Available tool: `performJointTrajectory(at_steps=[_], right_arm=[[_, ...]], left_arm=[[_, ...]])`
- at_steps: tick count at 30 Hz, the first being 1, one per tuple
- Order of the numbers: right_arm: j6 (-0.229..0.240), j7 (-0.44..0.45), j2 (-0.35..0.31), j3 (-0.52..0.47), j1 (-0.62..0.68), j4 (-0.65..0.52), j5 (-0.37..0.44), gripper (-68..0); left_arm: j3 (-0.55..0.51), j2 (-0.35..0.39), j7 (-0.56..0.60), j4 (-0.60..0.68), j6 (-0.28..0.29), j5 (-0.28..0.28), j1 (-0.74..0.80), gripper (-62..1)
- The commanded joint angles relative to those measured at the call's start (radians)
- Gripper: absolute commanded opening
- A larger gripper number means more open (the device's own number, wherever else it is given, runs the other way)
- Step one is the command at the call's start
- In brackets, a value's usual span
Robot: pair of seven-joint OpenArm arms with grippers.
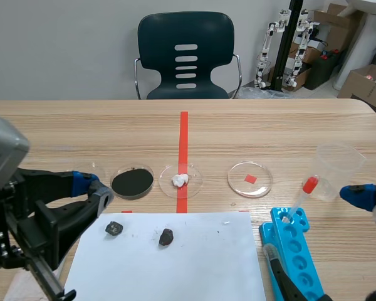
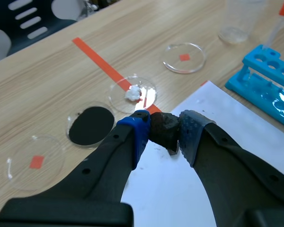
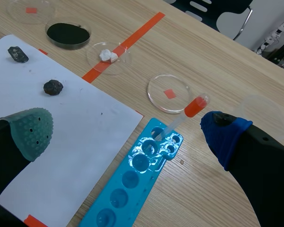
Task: Put the right mineral back
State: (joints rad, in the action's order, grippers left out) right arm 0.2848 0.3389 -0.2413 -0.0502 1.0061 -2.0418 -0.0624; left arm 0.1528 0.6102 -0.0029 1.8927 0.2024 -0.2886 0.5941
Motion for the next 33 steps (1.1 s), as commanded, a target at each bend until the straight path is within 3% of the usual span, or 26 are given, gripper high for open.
performJointTrajectory(at_steps=[1, 9, 13, 18, 24, 33], right_arm=[[-0.003, 0.015, -0.008, -0.003, -0.006, -0.012, 0.01, 0.4], [-0.003, 0.015, -0.008, -0.003, -0.006, -0.012, 0.01, 0.4], [-0.003, 0.015, -0.008, -0.003, -0.006, -0.012, 0.01, 0.4], [-0.003, 0.015, -0.008, -0.003, -0.006, -0.012, 0.01, 0.4], [-0.003, 0.015, -0.008, -0.003, -0.006, -0.012, 0.01, 0.4], [-0.003, 0.015, -0.008, -0.003, -0.006, -0.012, 0.01, 0.4]], left_arm=[[0.038, -0.006, -0.026, 0.014, -0.009, -0.007, -0.048, -49.6], [0.278, -0.006, -0.23, 0.012, -0.127, -0.008, -0.261, -49.6], [0.414, -0.019, -0.325, 0.01, -0.176, -0.057, -0.38, -49.6], [0.544, -0.085, -0.421, -0.04, -0.299, -0.067, -0.515, -49.6], [0.578, -0.223, -0.543, -0.188, -0.381, -0.067, -0.633, -49.6], [0.578, -0.396, -0.763, -0.438, -0.393, -0.067, -0.783, -49.6]])
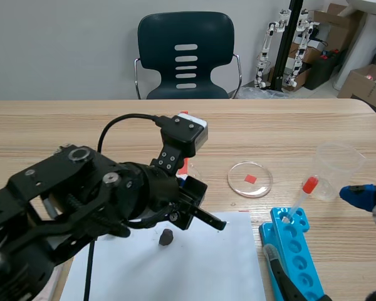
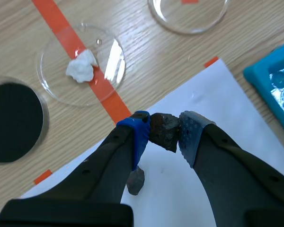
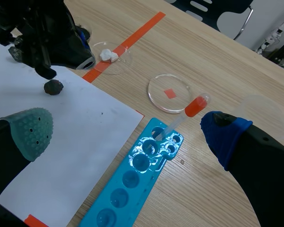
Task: Put the right mineral back
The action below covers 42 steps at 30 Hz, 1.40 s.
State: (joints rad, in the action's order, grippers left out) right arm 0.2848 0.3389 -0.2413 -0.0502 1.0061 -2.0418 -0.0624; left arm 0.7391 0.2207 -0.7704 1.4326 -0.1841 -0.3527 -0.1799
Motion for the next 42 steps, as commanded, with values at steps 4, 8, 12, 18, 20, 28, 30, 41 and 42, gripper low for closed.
performJointTrajectory(at_steps=[4, 8, 12, 18, 20, 28, 30, 41, 42], right_arm=[[-0.003, 0.015, -0.008, -0.003, -0.006, -0.012, 0.01, 0.4], [-0.003, 0.015, -0.008, -0.003, -0.006, -0.012, 0.01, 0.4], [-0.003, 0.015, -0.008, -0.003, -0.006, -0.012, 0.01, 0.4], [-0.003, 0.015, -0.008, -0.003, -0.006, -0.012, 0.01, 0.4], [-0.003, 0.015, -0.008, -0.003, -0.006, -0.012, 0.01, 0.4], [-0.003, 0.015, -0.008, -0.003, -0.006, -0.012, 0.01, 0.4], [-0.003, 0.015, -0.008, -0.003, -0.006, -0.012, 0.01, 0.4], [-0.003, 0.015, -0.008, -0.003, -0.006, -0.012, 0.01, 0.4], [-0.003, 0.015, -0.008, -0.003, -0.006, -0.012, 0.01, 0.4]], left_arm=[[-0.008, -0.064, -0.069, -0.075, -0.035, -0.002, -0.057, -49.6], [-0.006, -0.111, -0.125, -0.157, -0.039, -0.002, -0.098, -49.6], [0.001, -0.15, -0.151, -0.22, -0.039, -0.002, -0.124, -49.6], [0.001, -0.207, -0.174, -0.288, -0.039, -0.002, -0.139, -49.5], [0.001, -0.221, -0.173, -0.303, -0.039, 0.0, -0.139, -49.2], [0.002, -0.267, -0.145, -0.357, -0.039, 0.01, -0.139, -49.2], [0.002, -0.274, -0.132, -0.363, -0.039, 0.013, -0.139, -49.2], [0.002, -0.307, -0.074, -0.453, -0.039, 0.023, -0.156, -49.2], [0.002, -0.307, -0.069, -0.453, -0.039, 0.024, -0.156, -49.2]])
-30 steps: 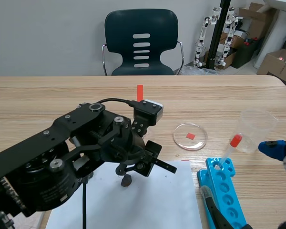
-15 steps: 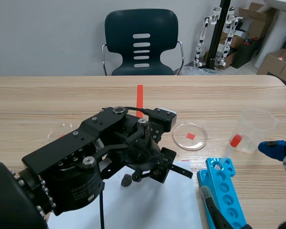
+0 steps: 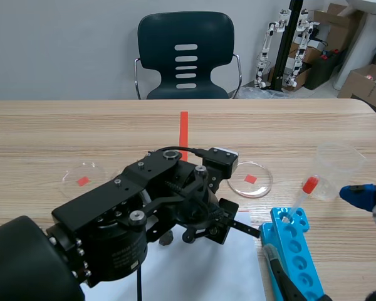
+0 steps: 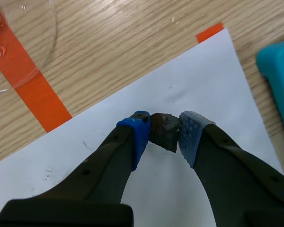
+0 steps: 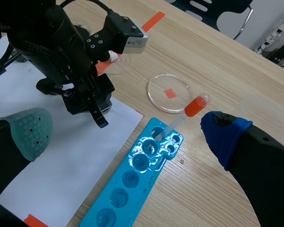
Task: Put the right mineral back
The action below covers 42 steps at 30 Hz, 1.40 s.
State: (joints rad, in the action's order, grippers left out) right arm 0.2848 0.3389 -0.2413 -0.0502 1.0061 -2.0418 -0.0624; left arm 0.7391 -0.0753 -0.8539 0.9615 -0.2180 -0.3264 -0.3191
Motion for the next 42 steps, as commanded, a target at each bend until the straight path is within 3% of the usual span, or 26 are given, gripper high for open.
performJointTrajectory(at_steps=[1, 22, 32, 39, 42], right_arm=[[-0.003, 0.015, -0.008, -0.003, -0.006, -0.012, 0.01, 0.4], [-0.003, 0.015, -0.008, -0.003, -0.006, -0.012, 0.01, 0.4], [-0.003, 0.015, -0.008, -0.003, -0.006, -0.012, 0.01, 0.4], [-0.003, 0.015, -0.008, -0.003, -0.006, -0.012, 0.01, 0.4], [-0.003, 0.015, -0.008, -0.003, -0.006, -0.012, 0.01, 0.4]], left_arm=[[0.002, -0.011, 0.019, 0.018, -0.005, -0.003, -0.016, -49.2], [0.002, -0.006, -0.011, 0.0, -0.005, -0.002, -0.013, -48.7], [0.002, -0.005, 0.0, 0.0, -0.005, -0.002, -0.013, -26.2], [0.002, -0.004, 0.025, 0.0, -0.005, -0.003, -0.013, -6.4], [0.001, 0.001, 0.035, 0.006, -0.007, -0.003, -0.012, -1.4]])
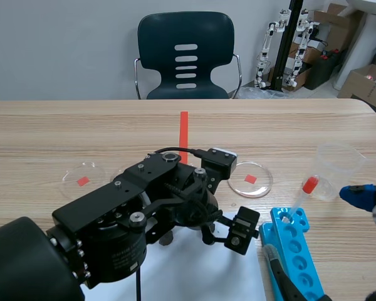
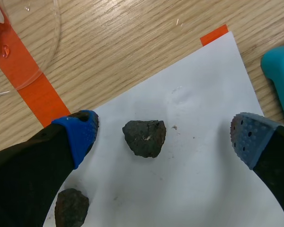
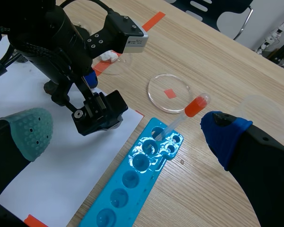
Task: Put the right mineral back
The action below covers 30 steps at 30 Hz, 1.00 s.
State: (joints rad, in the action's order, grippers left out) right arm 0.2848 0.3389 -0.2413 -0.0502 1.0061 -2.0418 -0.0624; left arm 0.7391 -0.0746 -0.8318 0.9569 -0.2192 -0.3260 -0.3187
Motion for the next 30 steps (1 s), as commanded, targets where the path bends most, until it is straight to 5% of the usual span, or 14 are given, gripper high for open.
performJointTrajectory(at_steps=[1, 16, 30], right_arm=[[-0.003, 0.015, -0.008, -0.003, -0.006, -0.012, 0.01, 0.4], [-0.003, 0.015, -0.008, -0.003, -0.006, -0.012, 0.01, 0.4], [-0.003, 0.015, -0.008, -0.003, -0.006, -0.012, 0.01, 0.4]], left_arm=[[0.001, 0.006, 0.022, 0.019, -0.007, -0.004, -0.01, -0.3], [0.001, 0.128, 0.139, 0.271, -0.006, -0.003, 0.105, 1.4], [0.001, 0.131, 0.188, 0.282, -0.003, -0.003, 0.125, 1.4]])
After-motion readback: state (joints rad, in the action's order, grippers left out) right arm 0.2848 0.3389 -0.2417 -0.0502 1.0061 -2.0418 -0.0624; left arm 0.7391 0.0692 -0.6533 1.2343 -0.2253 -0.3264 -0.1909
